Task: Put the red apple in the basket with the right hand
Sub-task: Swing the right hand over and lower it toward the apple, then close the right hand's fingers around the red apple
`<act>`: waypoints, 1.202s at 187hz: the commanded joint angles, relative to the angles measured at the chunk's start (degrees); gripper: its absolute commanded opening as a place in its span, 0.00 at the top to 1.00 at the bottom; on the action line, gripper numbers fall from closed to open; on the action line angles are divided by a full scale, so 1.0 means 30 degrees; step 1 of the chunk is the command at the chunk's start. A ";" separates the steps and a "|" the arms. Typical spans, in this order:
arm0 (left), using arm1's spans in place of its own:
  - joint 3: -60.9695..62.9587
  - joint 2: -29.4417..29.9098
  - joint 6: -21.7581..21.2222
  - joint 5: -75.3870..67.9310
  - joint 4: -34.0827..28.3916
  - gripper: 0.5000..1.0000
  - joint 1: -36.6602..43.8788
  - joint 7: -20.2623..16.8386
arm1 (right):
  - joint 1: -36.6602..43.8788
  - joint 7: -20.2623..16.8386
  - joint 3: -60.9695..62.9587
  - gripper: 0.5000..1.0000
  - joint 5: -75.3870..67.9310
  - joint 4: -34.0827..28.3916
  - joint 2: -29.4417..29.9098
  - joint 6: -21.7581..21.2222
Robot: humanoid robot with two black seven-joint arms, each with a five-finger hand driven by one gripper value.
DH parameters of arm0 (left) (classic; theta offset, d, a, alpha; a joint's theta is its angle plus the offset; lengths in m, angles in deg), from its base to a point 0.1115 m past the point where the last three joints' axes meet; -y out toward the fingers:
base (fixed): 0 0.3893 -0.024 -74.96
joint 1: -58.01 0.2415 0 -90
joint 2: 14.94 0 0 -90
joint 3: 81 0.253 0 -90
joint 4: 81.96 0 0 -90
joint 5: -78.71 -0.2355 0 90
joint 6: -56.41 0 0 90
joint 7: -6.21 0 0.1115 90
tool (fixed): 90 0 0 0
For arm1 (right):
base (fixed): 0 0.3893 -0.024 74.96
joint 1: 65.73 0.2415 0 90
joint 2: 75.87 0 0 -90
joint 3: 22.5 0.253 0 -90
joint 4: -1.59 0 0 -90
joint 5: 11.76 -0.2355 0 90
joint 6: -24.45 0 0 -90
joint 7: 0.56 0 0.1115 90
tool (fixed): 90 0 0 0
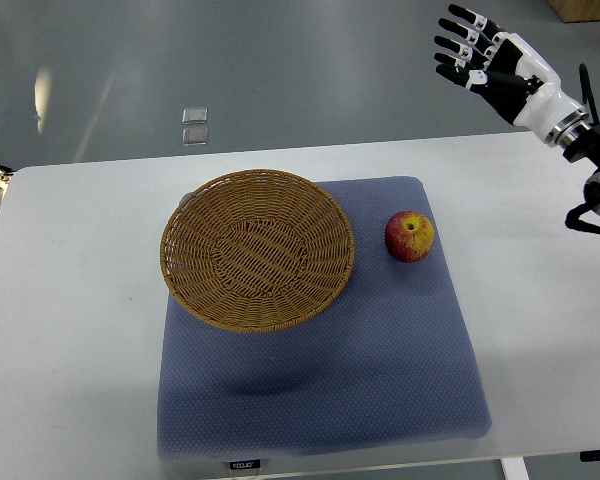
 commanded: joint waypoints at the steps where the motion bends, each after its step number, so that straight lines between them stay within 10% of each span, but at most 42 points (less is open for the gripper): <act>1: 0.0001 0.0000 0.0019 0.0000 0.0001 0.00 0.0001 0.0004 | 0.0383 0.0085 0.0010 0.17 0.2991 -0.1700 -0.1577 -0.1245; 42: 0.0001 0.0000 -0.0010 0.0000 0.0001 0.00 0.0001 0.0004 | 0.1906 0.0084 0.0010 0.17 0.8789 -0.4453 -0.3159 -0.3822; 124: 0.0001 0.0000 0.0019 0.0000 -0.0029 0.00 0.0001 0.0004 | 0.2434 0.0055 -0.0371 0.17 1.9896 -0.5889 -0.1899 -0.3918; 225: 0.0001 0.0000 -0.0010 0.0000 0.0001 0.00 0.0001 0.0004 | 0.2551 -0.0120 -0.6523 0.17 2.4641 -0.4015 -0.0933 0.2680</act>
